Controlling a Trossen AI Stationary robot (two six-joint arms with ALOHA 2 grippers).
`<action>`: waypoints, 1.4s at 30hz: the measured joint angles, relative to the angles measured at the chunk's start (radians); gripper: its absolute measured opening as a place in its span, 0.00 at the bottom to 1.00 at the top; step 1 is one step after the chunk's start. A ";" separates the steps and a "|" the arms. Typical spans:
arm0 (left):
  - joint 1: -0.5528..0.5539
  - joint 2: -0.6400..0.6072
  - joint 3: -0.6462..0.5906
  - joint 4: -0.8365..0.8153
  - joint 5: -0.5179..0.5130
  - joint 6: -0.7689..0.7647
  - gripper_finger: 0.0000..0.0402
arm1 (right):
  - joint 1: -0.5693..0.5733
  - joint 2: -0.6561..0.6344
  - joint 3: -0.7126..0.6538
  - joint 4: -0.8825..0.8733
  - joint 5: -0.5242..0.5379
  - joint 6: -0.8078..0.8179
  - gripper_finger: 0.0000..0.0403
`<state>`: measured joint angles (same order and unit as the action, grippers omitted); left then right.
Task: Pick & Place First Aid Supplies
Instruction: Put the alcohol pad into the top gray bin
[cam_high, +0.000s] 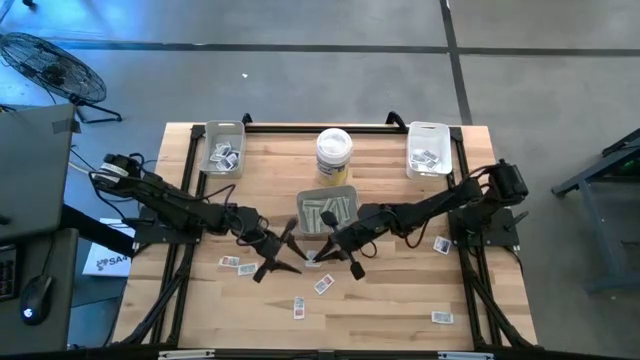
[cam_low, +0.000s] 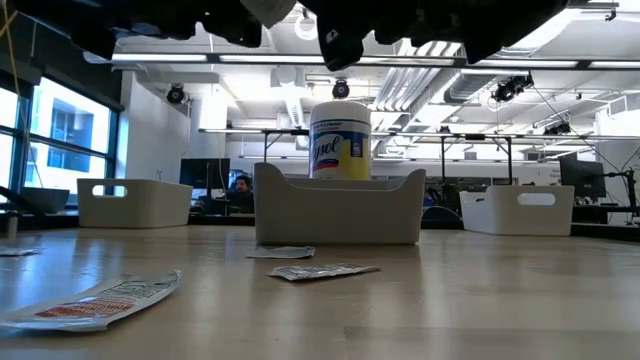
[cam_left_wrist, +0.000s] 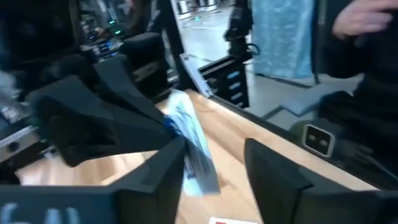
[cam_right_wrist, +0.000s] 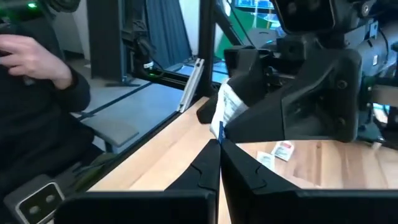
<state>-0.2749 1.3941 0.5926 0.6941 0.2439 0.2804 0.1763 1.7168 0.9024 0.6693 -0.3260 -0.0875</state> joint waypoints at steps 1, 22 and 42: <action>0.001 0.000 0.000 0.001 -0.014 -0.015 0.37 | 0.000 0.000 0.000 -0.007 0.011 0.000 0.01; -0.023 -0.142 0.000 -0.248 -0.354 -0.035 0.00 | 0.091 -0.070 0.000 -0.173 0.349 -0.053 0.26; 0.468 -0.579 -0.001 -1.169 -1.297 -0.544 0.00 | 0.190 -0.150 0.000 -0.368 0.804 -0.047 0.36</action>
<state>0.1927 0.8146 0.5915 -0.4748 -1.0536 -0.2634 0.3665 1.5669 0.9024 0.3018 0.4784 -0.1344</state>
